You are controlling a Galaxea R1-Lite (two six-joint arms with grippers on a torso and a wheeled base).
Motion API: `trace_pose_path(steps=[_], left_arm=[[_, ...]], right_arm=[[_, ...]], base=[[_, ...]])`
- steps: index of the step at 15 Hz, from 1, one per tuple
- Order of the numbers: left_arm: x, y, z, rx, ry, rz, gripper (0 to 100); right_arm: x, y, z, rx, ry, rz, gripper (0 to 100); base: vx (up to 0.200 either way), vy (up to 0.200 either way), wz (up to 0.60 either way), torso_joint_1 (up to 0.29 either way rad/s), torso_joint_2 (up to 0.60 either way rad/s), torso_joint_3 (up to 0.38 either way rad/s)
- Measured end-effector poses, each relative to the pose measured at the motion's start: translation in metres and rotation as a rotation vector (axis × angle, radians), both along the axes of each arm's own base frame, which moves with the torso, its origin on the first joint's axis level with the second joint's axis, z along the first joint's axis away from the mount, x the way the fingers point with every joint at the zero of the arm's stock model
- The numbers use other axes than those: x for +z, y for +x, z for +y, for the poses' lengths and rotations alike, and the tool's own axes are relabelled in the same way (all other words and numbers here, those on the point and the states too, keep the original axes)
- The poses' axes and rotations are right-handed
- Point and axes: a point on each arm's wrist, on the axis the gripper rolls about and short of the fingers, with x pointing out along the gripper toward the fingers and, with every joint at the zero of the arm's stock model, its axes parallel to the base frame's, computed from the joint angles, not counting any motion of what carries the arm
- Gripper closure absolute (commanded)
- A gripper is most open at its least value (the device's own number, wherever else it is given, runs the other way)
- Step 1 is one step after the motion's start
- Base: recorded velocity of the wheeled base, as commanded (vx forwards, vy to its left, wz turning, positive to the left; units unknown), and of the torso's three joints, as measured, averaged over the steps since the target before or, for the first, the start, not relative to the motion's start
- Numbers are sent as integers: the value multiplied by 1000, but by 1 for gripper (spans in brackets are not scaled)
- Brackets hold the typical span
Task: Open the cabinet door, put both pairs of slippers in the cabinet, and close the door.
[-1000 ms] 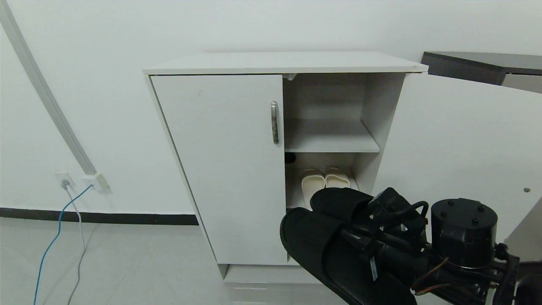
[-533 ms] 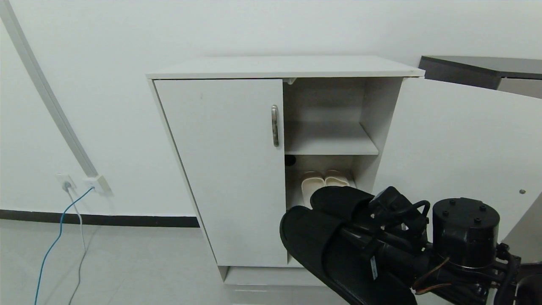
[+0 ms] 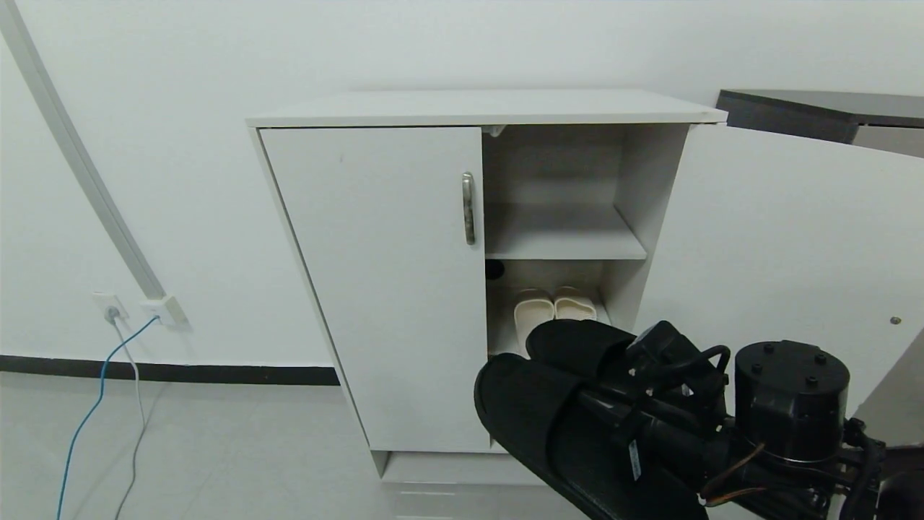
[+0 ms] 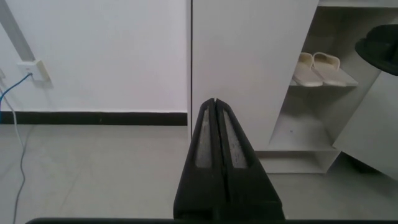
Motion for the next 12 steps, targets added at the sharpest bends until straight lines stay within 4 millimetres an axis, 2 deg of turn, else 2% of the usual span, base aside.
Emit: trace_pose_path(steps=[1,4,7,12], left_arm=[[0,0,0,0,0,0,100],[0,0,0,-1,2,-1,100],[0,0,0,0,1,-2,100],[0,0,0,-1,2,-1,100]], right_arm=[[0,-1,1,3,0,-2,100],[-2,-2,5,15,-3,3,100],[0,0,9,-17,-1,-7,100],[7,5,21,-171,5,-55,100]], base=[[0,0,0,7,61,27],[0,-200,0,4,20,12],[0,0,0,0,0,0],[0,0,0,0,0,0]])
